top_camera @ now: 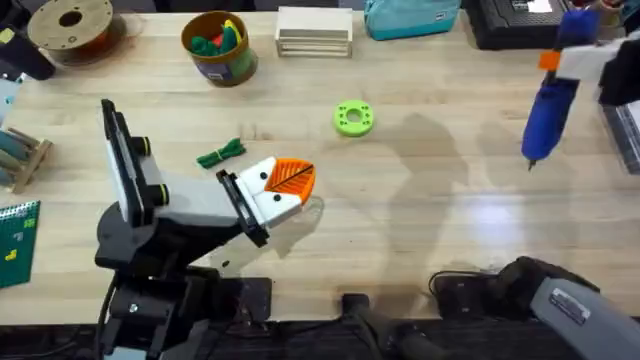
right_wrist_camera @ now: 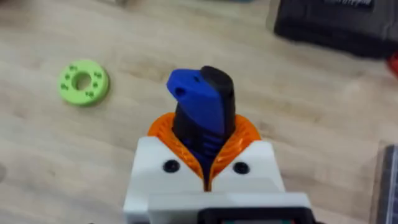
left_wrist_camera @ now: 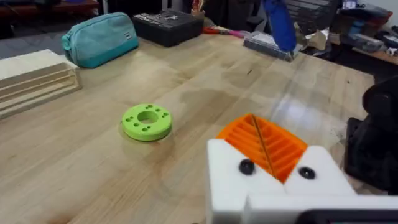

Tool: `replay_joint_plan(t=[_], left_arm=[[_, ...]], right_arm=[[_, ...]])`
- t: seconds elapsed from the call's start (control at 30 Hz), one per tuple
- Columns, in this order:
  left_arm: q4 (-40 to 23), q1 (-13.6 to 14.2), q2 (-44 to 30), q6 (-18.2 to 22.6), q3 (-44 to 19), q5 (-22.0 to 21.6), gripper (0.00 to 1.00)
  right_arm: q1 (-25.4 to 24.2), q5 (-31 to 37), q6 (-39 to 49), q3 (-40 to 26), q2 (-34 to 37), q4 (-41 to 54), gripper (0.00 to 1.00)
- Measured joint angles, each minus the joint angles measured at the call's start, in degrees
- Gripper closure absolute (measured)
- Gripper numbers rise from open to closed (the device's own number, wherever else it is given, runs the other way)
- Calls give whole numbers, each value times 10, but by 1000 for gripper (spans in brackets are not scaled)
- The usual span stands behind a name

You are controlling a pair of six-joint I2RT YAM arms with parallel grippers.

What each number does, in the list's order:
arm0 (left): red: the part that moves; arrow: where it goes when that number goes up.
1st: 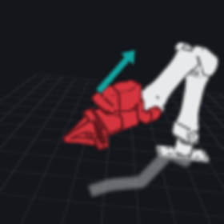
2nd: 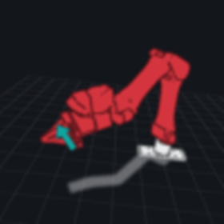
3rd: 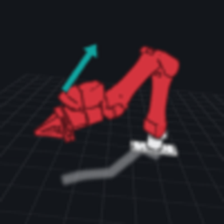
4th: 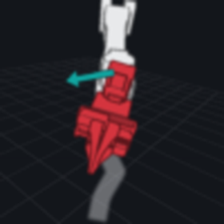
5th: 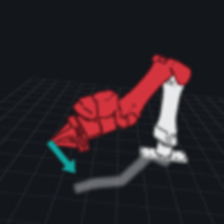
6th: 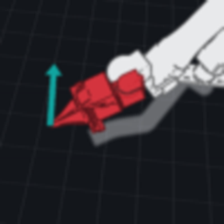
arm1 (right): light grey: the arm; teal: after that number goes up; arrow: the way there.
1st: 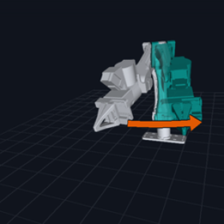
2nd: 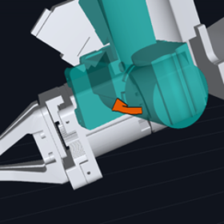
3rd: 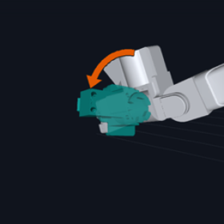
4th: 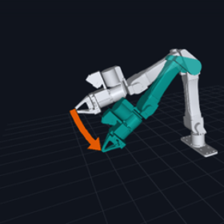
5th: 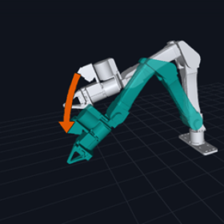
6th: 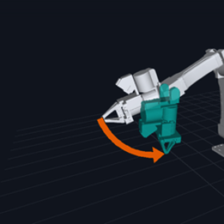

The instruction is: Pick up the gripper from the table and insert it into the empty holder that is missing its gripper. Then pick up a screw, insert it into the mounting hole, and use the screwdriver to tighten it. Finally, clean up the table by picking up the vegetable and placing it into the bucket.

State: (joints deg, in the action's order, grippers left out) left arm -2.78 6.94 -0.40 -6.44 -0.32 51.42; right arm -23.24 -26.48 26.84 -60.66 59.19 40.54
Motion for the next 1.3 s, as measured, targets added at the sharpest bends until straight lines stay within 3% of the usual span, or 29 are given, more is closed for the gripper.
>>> replay_joint_plan(t=[0.17,0.2,0.23,0.27,0.3,0.37,0.57,0.8,0.97,1.0,1.3], left_arm=[[0,0,0,0,0,0,996],[0,0,0,0,0,0,996],[0,0,0,0,0,0,996],[0,0,0,0,0,0,996],[0,0,0,0,0,0,996],[0,0,0,0,0,0,996],[0,0,0,0,0,0,996],[0,0,0,0,0,0,996],[0,0,0,0,0,0,996],[0,0,0,0,0,0,996],[0,0,0,0,0,0,996]], right_arm=[[3,-20,-58,69,-84,-119,969],[17,-24,-107,130,-135,-209,969],[26,-25,-122,147,-148,-239,969],[39,-26,-141,166,-162,-274,969],[86,-30,-188,200,-182,-358,970],[128,-32,-213,210,-184,-400,969],[303,-36,-248,219,-136,-560,970],[448,-45,-261,219,-29,-754,970],[510,-49,-315,220,43,-913,970],[529,-51,-360,220,74,-990,970],[572,-53,-417,220,102,-1035,970]])
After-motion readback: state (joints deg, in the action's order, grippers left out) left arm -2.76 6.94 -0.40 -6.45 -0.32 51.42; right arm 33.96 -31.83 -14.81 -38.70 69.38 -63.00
